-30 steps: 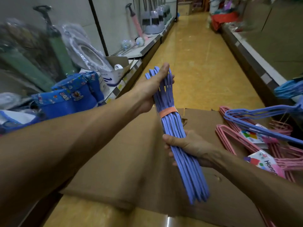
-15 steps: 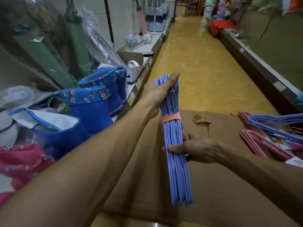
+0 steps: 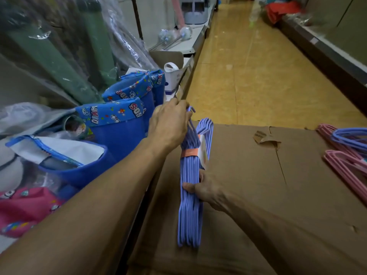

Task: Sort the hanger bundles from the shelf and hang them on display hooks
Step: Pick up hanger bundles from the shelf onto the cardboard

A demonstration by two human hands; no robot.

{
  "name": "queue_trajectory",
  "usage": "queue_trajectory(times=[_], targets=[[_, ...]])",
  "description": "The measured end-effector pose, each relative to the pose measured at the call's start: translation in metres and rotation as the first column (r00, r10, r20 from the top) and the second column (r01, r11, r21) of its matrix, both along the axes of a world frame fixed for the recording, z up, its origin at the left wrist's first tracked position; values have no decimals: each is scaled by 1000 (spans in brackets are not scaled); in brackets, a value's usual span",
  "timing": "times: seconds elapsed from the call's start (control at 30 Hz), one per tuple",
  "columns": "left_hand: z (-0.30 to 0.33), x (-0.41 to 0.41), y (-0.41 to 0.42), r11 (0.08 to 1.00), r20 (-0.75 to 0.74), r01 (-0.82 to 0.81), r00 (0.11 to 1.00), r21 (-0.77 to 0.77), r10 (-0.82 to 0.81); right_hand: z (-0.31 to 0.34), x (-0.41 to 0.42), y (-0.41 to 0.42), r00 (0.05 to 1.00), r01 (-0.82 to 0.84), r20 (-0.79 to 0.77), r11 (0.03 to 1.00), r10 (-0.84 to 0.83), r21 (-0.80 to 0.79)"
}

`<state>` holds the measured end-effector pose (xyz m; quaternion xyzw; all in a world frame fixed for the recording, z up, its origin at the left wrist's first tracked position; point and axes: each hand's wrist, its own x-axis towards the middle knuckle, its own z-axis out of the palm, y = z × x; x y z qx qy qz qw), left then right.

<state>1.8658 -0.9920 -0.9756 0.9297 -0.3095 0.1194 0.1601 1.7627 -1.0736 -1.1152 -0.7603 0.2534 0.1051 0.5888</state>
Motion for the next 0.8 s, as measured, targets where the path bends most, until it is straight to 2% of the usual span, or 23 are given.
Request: queue_trajectory(times=[0.13, 0.27, 0.33, 0.43, 0.53, 0.6, 0.67, 0.8], targets=[[-1, 13, 6, 978, 38, -57, 998, 201, 51, -10, 20, 7, 999, -23, 40, 1000, 23, -17], [3, 17, 9, 945, 94, -115, 992, 307, 90, -11, 39, 22, 994, -33, 107, 999, 33, -2], [3, 16, 7, 908, 142, -165, 983, 385, 119, -11, 46, 31, 988, -75, 134, 997, 73, 5], [1, 15, 10, 827, 194, -228, 970, 514, 146, -13, 52, 39, 984, -148, 94, 987, 154, -62], [1, 16, 14, 775, 208, -263, 963, 575, 172, -15, 53, 40, 975, -204, 69, 975, 210, -85], [2, 16, 11, 775, 180, -253, 967, 579, 181, -15, 51, 38, 966, -246, 64, 966, 252, -84], [3, 14, 8, 824, 108, -213, 977, 526, 184, -13, 50, 34, 957, -283, 52, 957, 286, -56], [6, 12, 6, 972, -14, -100, 994, 212, 105, 1, 49, 18, 955, -290, -11, 945, 295, 154]])
